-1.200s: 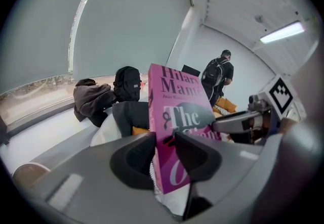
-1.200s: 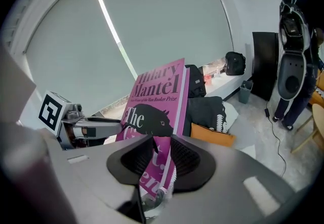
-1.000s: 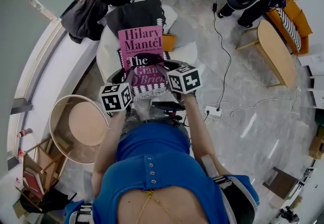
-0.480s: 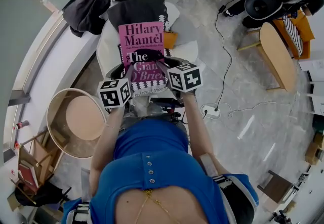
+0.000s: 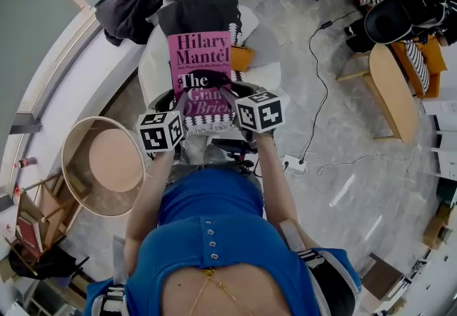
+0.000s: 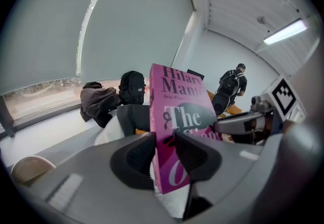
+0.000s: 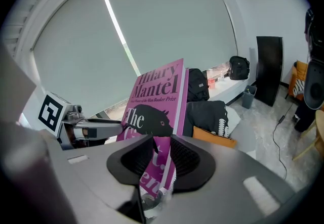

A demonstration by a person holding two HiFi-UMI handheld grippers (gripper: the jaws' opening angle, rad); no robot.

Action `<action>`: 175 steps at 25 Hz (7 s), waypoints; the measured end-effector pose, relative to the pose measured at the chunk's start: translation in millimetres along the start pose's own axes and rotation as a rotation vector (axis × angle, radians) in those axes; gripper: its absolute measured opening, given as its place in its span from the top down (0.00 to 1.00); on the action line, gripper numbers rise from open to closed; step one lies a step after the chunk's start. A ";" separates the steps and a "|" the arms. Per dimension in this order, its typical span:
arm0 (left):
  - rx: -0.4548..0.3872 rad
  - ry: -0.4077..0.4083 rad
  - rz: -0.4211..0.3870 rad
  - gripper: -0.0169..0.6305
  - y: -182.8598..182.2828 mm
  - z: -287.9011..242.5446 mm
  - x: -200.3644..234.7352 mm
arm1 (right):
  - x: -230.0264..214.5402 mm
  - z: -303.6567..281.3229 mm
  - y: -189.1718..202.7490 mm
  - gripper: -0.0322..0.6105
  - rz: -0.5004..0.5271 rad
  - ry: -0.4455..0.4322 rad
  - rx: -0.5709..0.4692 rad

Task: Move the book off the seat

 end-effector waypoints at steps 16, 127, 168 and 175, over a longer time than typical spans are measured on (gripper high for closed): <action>-0.135 -0.204 0.274 0.79 57.6 65.0 42.1 | 76.4 -31.8 -19.1 0.78 0.284 -0.169 0.067; 0.115 -0.368 1.011 0.77 635.8 115.6 552.8 | 541.3 -605.7 292.2 0.76 0.558 -0.410 0.721; -0.203 -0.387 0.741 0.97 465.0 293.6 438.3 | 633.1 -371.4 168.0 0.95 0.920 -0.661 0.391; -0.358 -0.430 0.662 0.97 403.6 355.6 404.6 | 665.9 -287.0 108.5 0.95 0.982 -0.824 0.167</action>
Point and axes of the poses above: the fingertips, and each gripper's own axes: z backward along the fingers, x to its left, y out of its underside, the point moved 4 cm from there along z, backward along the fingers, and after that the axes turned 12 degrees about x, right-handed, at the moved point
